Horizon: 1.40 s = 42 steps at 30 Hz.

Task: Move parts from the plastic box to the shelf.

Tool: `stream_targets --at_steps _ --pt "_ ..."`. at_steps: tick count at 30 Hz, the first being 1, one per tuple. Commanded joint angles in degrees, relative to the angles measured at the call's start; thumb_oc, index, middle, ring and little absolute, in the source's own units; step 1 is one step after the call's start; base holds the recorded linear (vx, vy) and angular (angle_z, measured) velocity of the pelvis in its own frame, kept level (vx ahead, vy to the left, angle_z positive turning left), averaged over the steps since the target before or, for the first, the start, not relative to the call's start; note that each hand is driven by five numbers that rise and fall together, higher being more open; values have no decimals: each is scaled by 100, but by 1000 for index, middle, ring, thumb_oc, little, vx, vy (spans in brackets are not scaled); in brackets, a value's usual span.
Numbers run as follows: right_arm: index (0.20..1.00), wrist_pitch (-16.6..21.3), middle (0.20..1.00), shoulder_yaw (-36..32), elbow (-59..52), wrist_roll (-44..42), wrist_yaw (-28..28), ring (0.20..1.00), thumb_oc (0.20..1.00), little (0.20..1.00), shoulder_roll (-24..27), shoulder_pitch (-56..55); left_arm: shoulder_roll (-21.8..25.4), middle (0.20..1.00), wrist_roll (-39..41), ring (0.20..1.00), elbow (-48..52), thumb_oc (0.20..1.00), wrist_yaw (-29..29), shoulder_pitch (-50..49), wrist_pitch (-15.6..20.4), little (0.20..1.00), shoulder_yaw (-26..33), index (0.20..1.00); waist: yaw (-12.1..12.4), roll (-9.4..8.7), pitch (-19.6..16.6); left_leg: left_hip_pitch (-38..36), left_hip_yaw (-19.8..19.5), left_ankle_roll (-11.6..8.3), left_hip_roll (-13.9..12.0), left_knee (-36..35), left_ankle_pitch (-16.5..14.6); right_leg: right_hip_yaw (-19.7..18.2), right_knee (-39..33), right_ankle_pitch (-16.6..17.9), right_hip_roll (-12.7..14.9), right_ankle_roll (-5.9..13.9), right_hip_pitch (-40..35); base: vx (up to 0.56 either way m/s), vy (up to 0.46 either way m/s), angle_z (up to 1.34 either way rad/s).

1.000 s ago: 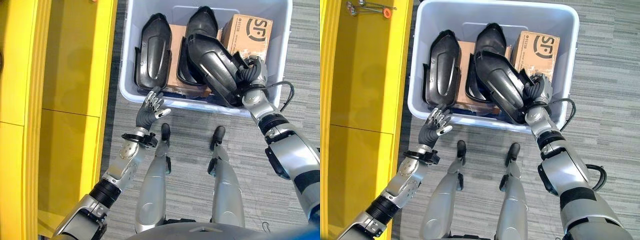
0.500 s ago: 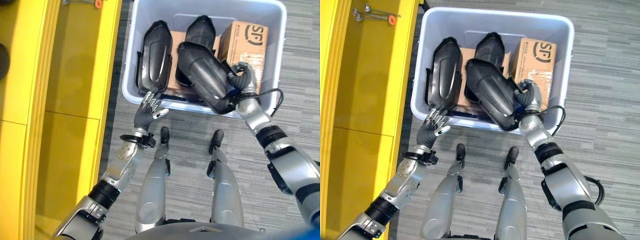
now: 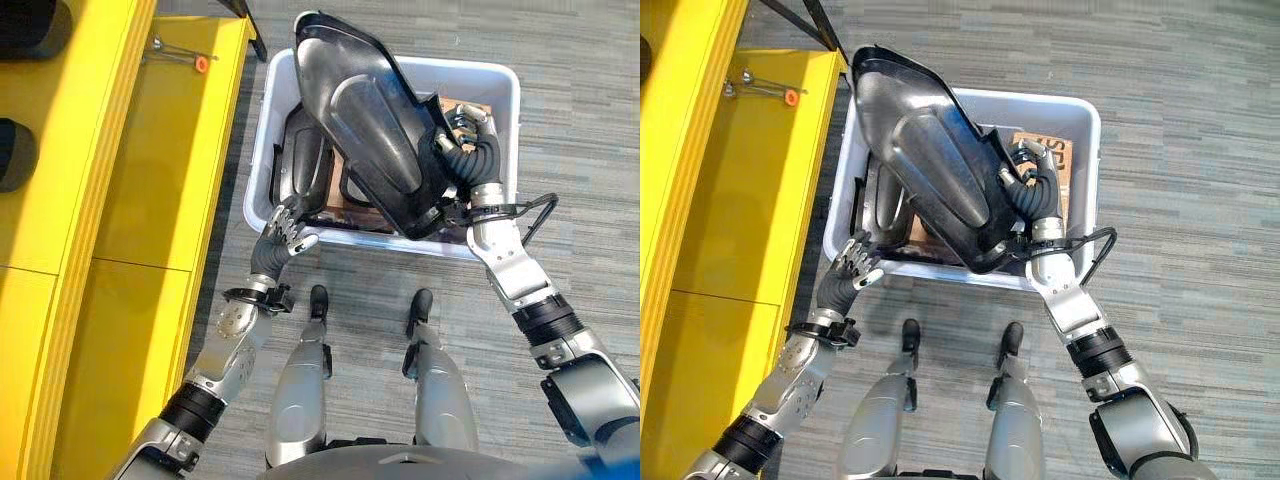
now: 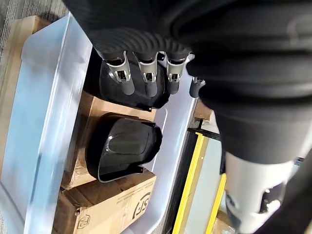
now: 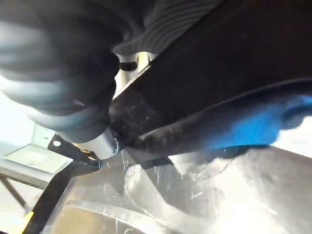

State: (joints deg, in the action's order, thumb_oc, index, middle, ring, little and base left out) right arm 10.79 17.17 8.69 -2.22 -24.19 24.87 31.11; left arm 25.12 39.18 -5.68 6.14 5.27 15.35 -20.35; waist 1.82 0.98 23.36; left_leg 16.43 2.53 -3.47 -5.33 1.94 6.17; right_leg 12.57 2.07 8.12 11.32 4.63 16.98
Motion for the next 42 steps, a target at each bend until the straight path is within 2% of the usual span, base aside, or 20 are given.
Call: stream_targets --at_steps 1,8,11,12,13,15,16,17,18,19,21,22,24,26,29,35,36,38,40,42 --pt "200 595 200 -160 -592 -195 194 200 200 200 -140 -204 89 1000 -189 1000 343 1000 -197 -264 167 1000 184 1000 -20 -143 -682 -94 -11 -139 -341 134 -250 10 565 -676 274 407 -254 34 -57 1" --pt "200 648 200 -148 -962 -392 483 200 200 200 -211 -608 31 1000 -254 1000 274 1000 -140 -622 152 1000 597 1000 -36 -79 -924 -738 -37 -233 -654 -24 -177 128 1203 -1272 61 277 -639 17 -104 -1" --pt "200 665 200 -55 -986 -510 622 200 200 200 -271 -614 -21 1000 -261 1000 237 1000 -109 -855 134 1000 837 1000 9 -87 -1089 -992 -66 -311 -898 -93 -55 227 1385 -1557 -191 134 -847 18 -182 -2" --pt "200 681 200 11 -935 -602 689 200 200 200 -307 -564 -49 1000 -266 1000 231 1000 -107 -949 135 1000 912 1000 54 -91 -1131 -1061 -91 -341 -992 -131 28 267 1387 -1628 -284 75 -916 -38 -303 -2" --pt "200 677 200 107 -955 -621 753 200 200 200 -317 -498 -140 1000 -273 1000 199 1000 -111 -1134 121 1000 1015 1000 161 -104 -1218 -1129 -126 -469 -1188 -349 385 380 1275 -1711 -525 -32 -1061 -53 -294 8" --pt "200 705 200 100 -1031 -665 774 200 200 200 -249 -500 -249 1000 -273 1000 137 1000 -121 -1244 100 1000 1027 1000 287 -103 -1284 -1083 -202 -609 -1264 -612 891 542 1106 -1746 -656 -98 -1195 -53 -203 19" --pt "200 705 200 98 -1031 -666 775 200 200 200 -247 -499 -250 1000 -273 1000 138 1000 -121 -1242 99 1000 1025 1000 277 -92 -1296 -1058 -220 -608 -1270 -617 909 558 1081 -1722 -667 -102 -1189 -67 -118 31" --pt "200 692 200 -41 -1111 -608 715 200 200 200 -149 -584 -332 1000 -258 1000 41 1000 -164 -1268 31 1000 959 1000 257 -134 -1363 -927 30 -580 -1284 -624 1100 815 856 -1692 -631 -172 -1306 -46 -60 47" --pt "200 692 200 -41 -1111 -608 715 200 200 200 -149 -585 -332 1000 -258 1000 41 1000 -164 -1268 31 1000 959 1000 254 -132 -1367 -920 25 -580 -1286 -623 1101 820 850 -1688 -633 -172 -1305 -77 -100 99" --pt "200 686 200 -121 -1113 -618 632 200 200 200 -107 -703 -386 1000 -292 1000 -7 1000 -186 -1207 6 1000 843 1000 198 -192 -1377 -910 450 -495 -1282 -541 1088 1049 636 -1637 -550 -205 -1487 -66 -40 103" --pt "200 678 200 -159 -1155 -596 603 200 200 200 -93 -785 -395 1000 -319 1000 27 1000 -184 -1178 2 1000 826 1000 165 -211 -1379 -924 582 -476 -1316 -441 1019 1132 559 -1582 -507 -217 -1537 -25 -3 102" --pt "200 644 200 -242 -1171 -527 568 200 200 200 -82 -929 -427 1000 -359 1000 69 1000 -213 -1178 -16 1000 817 1000 145 -234 -1459 -1139 555 -499 -1331 -299 697 1236 525 -1601 -353 -139 -1655 32 84 91" --pt "200 632 200 -346 -1209 -439 484 200 200 200 -86 -1062 -452 1000 -375 1000 93 1000 -195 -1148 -20 1000 806 1000 115 -211 -1499 -1219 613 -482 -1333 -262 580 1384 505 -1550 -254 -99 -1713 37 133 72" --pt "200 577 200 -492 -1225 -278 405 200 200 200 -119 -1322 -539 1000 -425 1000 60 1000 -200 -1157 -46 1000 798 1000 19 -74 -1735 -1444 875 -466 -1312 -636 406 1673 617 -1494 -55 21 -1802 102 256 96" --pt "200 559 200 -528 -1206 -294 409 200 200 200 -215 -1432 -530 1000 -493 1000 65 1000 -158 -1155 -39 1000 856 1000 81 -34 -1788 -1480 849 -375 -1158 -618 221 1858 678 -1374 242 149 -1983 83 264 65" --pt "200 470 200 -448 -1221 -179 528 200 200 200 -307 -1430 -351 1000 -543 1000 186 1000 -154 -1181 50 1000 1068 1000 286 -205 -1743 -1170 699 -130 -564 191 -522 2166 439 -860 890 501 -2412 82 293 53" --pt "200 442 200 -351 -1123 -209 559 200 200 200 -398 -1314 -325 1000 -560 1000 224 1000 -89 -1200 85 1000 1162 1000 422 -264 -1738 -1041 668 12 -304 521 -820 2154 452 -636 1136 597 -2426 114 350 57" --pt "200 392 200 -316 -1096 -128 562 200 200 200 -457 -1231 -300 1000 -552 1000 316 1000 -51 -1211 119 1000 1273 1000 574 -343 -1740 -892 634 165 -60 771 -1075 2187 554 -361 1368 712 -2454 139 400 26" --pt "200 384 200 -325 -1126 -90 557 200 200 200 -476 -1212 -292 1000 -573 1000 360 1000 -30 -1206 128 1000 1293 1000 615 -370 -1736 -859 573 256 98 793 -1144 2176 674 -129 1493 757 -2433 84 240 23" --pt "200 344 200 -371 -1117 32 501 200 200 200 -504 -1131 -265 1000 -673 1000 351 1000 -6 -1186 177 1000 1305 1000 694 -346 -1733 -832 403 495 477 767 -1267 2057 997 658 1785 881 -2373 171 425 52"
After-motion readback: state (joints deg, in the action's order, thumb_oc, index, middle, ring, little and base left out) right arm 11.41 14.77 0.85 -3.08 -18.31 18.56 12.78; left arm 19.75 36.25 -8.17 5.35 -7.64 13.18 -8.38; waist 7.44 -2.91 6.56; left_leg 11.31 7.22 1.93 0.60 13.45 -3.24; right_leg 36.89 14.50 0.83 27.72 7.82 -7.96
